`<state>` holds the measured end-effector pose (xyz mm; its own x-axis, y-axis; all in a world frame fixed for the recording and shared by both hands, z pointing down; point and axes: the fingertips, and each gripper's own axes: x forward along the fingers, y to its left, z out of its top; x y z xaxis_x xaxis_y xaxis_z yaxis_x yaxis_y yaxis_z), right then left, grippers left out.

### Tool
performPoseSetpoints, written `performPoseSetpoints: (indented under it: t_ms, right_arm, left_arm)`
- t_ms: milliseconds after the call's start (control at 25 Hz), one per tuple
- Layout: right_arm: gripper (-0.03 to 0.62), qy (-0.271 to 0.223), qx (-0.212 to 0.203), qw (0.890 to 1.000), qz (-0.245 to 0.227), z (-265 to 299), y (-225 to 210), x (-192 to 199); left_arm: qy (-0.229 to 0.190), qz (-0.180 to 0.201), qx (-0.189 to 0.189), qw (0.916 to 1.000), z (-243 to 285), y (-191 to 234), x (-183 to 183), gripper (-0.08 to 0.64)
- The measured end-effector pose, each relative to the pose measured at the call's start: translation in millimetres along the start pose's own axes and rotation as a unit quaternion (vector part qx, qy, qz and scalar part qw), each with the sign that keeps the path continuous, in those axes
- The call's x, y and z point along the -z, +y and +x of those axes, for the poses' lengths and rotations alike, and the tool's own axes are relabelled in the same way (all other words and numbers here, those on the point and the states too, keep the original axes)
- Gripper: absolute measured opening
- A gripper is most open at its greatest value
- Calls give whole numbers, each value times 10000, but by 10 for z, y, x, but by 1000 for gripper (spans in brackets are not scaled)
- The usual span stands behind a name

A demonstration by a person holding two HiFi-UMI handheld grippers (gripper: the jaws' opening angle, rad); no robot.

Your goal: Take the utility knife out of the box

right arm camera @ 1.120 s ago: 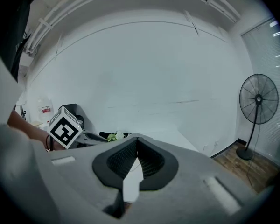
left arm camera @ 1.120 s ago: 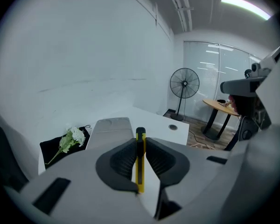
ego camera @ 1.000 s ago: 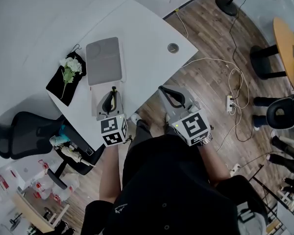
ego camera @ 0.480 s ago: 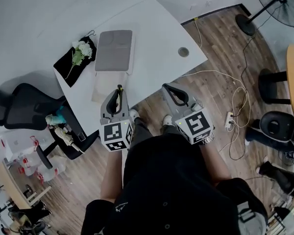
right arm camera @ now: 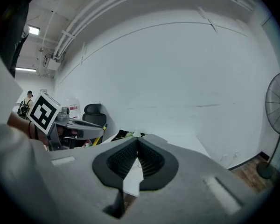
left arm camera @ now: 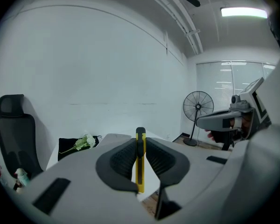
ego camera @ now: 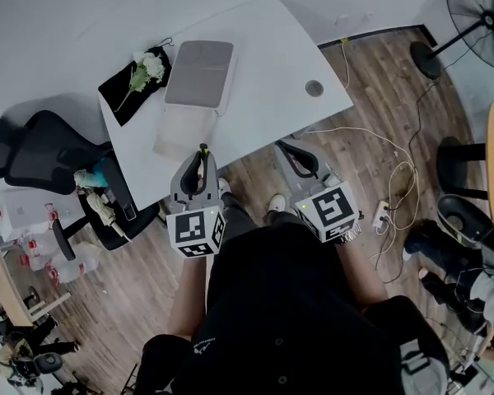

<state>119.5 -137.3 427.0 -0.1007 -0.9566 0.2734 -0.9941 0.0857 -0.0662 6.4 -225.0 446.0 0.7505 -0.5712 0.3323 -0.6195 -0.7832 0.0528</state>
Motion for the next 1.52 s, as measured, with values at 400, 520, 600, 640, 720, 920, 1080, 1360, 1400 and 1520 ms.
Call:
performPoseSetpoints:
  t_ms: [400, 520, 600, 640, 720, 920, 1080, 1360, 1400, 1520]
  right_arm:
    - [5, -211, 191, 9996, -43, -346, -164, -82]
    - [5, -280, 235, 9992, -133, -440, -210, -147]
    - [5, -335, 265, 9988, -227, -493, -246, -207]
    - [5, -384, 280, 9985, -285, -516, -265, -249]
    - [5, -520, 302, 9973, -417, -557, -303, -364]
    - [5, -851, 374, 9928, -751, -663, -367, -721]
    - [5, -1107, 478, 9887, -892, -728, -415, -1010]
    - [5, -1558, 586, 9779, -1263, -901, -485, -1518]
    - [5, -1595, 614, 9763, -1324, -917, -498, -1573]
    - [5, -1677, 692, 9724, -1468, -974, -529, -1718]
  left_arm:
    - [-294, 117, 97, 9995, -90, -315, -212, 61]
    - [-426, 188, 149, 9988, -107, -406, -331, 63]
    - [-544, 241, 176, 9981, -109, -457, -434, 61]
    - [-608, 272, 186, 9976, -110, -479, -491, 61]
    - [-738, 340, 207, 9965, -112, -516, -622, 61]
    - [-1093, 455, 295, 9925, -156, -597, -1006, 61]
    - [-1339, 493, 307, 9893, -204, -642, -1316, 61]
    - [-1739, 731, 379, 9813, -265, -770, -1795, 61]
    - [-1781, 765, 387, 9803, -271, -780, -1842, 63]
    - [-1896, 834, 407, 9775, -297, -802, -1977, 62]
